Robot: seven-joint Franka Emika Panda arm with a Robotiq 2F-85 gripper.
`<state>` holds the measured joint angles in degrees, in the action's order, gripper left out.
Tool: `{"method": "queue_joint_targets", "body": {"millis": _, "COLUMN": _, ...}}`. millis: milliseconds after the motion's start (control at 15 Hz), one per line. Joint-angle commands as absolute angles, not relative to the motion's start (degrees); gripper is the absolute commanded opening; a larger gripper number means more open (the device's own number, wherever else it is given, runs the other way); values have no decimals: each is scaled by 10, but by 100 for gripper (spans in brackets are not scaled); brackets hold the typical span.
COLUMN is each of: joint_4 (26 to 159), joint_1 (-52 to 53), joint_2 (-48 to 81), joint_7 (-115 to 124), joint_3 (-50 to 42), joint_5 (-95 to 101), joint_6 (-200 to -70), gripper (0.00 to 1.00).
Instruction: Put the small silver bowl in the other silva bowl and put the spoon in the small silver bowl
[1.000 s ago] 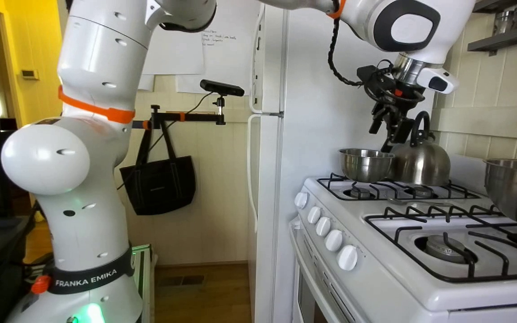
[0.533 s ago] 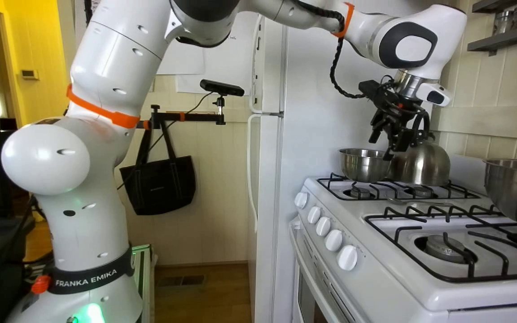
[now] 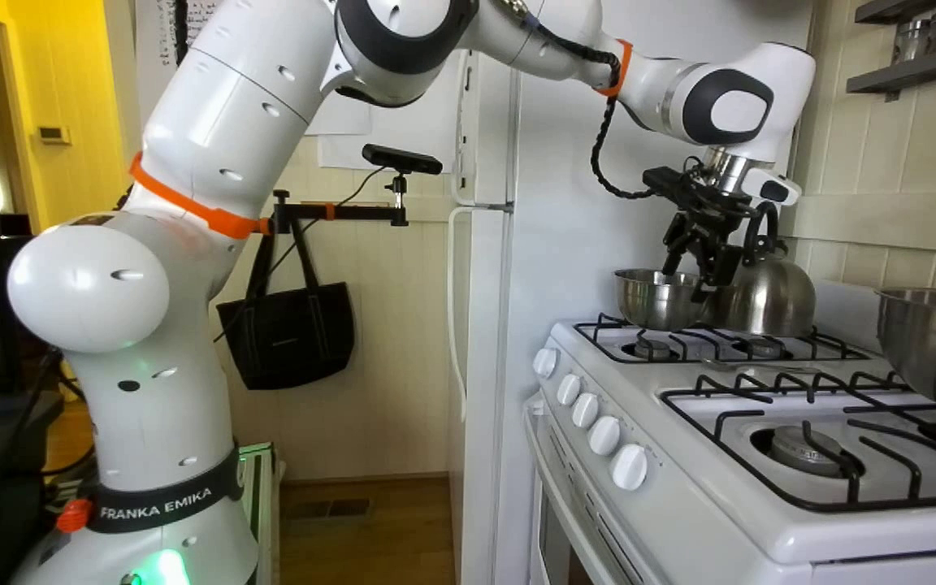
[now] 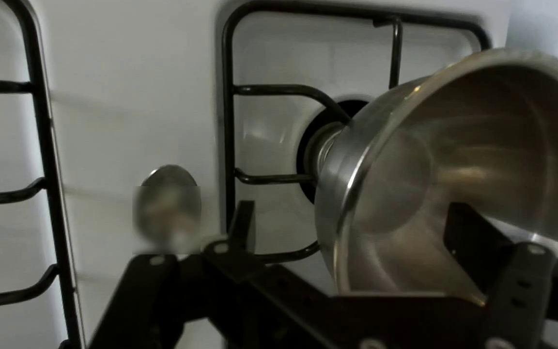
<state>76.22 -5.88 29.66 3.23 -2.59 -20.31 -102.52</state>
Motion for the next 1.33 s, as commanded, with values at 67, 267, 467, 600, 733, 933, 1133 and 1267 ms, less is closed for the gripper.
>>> {"method": "queue_joint_targets", "body": {"millis": 67, "joint_4": 726, "joint_1": -60, "joint_2": 327, "joint_7": 50, "joint_3": -21, "joint_5": -183, "joint_6": -1015, "gripper": 86}}
{"method": "queue_joint_targets", "body": {"millis": 267, "joint_4": 718, "joint_1": -60, "joint_2": 333, "joint_7": 50, "joint_3": -21, "joint_5": -181, "joint_6": -1016, "gripper": 53}}
{"method": "queue_joint_targets", "body": {"millis": 467, "joint_4": 709, "joint_1": -60, "joint_2": 338, "joint_7": 50, "joint_3": -20, "joint_5": -178, "joint_6": -1014, "gripper": 30}}
{"method": "queue_joint_targets", "body": {"millis": 600, "joint_4": 705, "joint_1": -61, "joint_2": 340, "joint_7": 50, "joint_3": -20, "joint_5": -176, "joint_6": -1013, "gripper": 16}}
{"method": "queue_joint_targets", "body": {"millis": 733, "joint_4": 699, "joint_1": -61, "joint_2": 342, "joint_7": 49, "joint_3": -20, "joint_5": -175, "joint_6": -1011, "gripper": 2}}
{"method": "queue_joint_targets", "body": {"millis": 933, "joint_4": 698, "joint_1": -61, "joint_2": 339, "joint_7": 52, "joint_3": -21, "joint_5": -171, "joint_6": -1005, "gripper": 2}}
{"method": "queue_joint_targets", "body": {"millis": 1133, "joint_4": 721, "joint_1": -62, "joint_2": 306, "joint_7": 42, "joint_3": -19, "joint_5": -172, "joint_6": -1004, "gripper": 2}}
{"method": "queue_joint_targets", "body": {"millis": 1267, "joint_4": 763, "joint_1": -66, "joint_2": 255, "joint_7": 39, "joint_3": -24, "joint_5": -174, "joint_6": -1024, "gripper": 2}}
